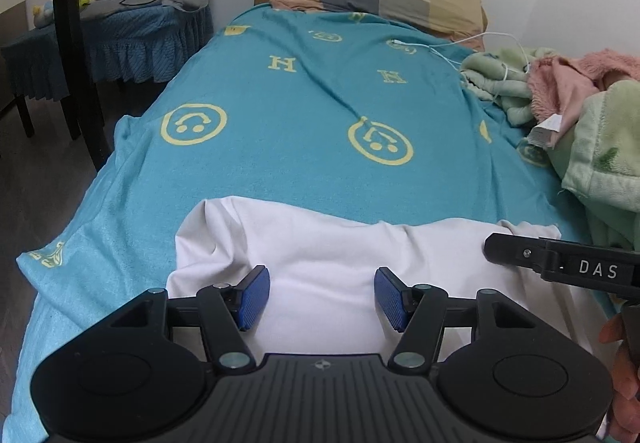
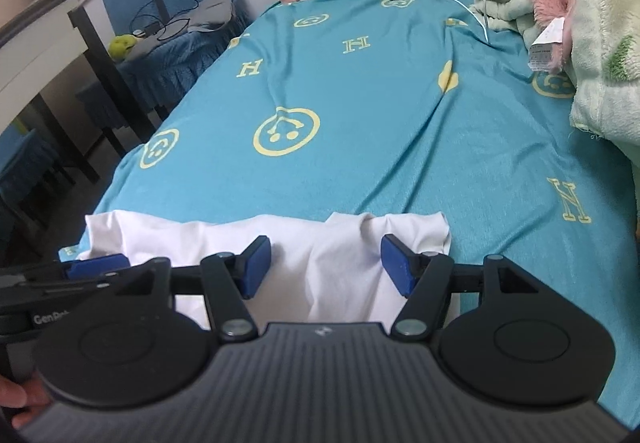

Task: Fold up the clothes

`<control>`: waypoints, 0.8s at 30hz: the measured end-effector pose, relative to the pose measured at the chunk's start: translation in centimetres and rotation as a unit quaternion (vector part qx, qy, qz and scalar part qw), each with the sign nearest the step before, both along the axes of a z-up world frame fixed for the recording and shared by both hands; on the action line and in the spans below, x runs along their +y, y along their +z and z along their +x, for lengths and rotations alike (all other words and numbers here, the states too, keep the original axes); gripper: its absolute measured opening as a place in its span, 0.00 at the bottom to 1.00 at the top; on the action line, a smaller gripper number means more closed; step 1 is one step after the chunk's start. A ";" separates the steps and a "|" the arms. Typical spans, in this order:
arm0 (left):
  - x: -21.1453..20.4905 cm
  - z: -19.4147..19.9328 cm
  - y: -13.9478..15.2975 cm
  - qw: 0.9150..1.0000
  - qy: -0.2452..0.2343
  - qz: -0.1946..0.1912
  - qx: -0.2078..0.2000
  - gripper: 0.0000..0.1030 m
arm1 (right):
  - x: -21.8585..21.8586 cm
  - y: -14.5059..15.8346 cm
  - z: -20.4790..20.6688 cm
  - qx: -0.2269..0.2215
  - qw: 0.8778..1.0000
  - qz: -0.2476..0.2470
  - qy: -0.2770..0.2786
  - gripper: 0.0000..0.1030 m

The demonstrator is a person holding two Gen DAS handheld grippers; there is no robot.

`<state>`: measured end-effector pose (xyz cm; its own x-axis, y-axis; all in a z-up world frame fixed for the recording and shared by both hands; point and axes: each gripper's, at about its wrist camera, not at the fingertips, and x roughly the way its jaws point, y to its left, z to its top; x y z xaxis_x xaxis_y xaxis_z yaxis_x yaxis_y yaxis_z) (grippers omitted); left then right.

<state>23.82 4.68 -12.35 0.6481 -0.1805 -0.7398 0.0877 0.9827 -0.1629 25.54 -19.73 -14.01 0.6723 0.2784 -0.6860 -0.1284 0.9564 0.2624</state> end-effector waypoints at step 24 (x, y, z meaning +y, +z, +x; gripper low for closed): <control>-1.2 -9.4 3.6 0.999 0.003 0.042 -0.012 0.59 | -0.2 2.7 -9.6 0.011 1.000 -0.028 0.005 0.61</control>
<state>14.38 3.50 -8.77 0.6667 -0.1142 -0.7365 0.0838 0.9934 -0.0782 15.99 -19.95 -11.34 0.6544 0.2458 -0.7151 -0.1332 0.9684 0.2110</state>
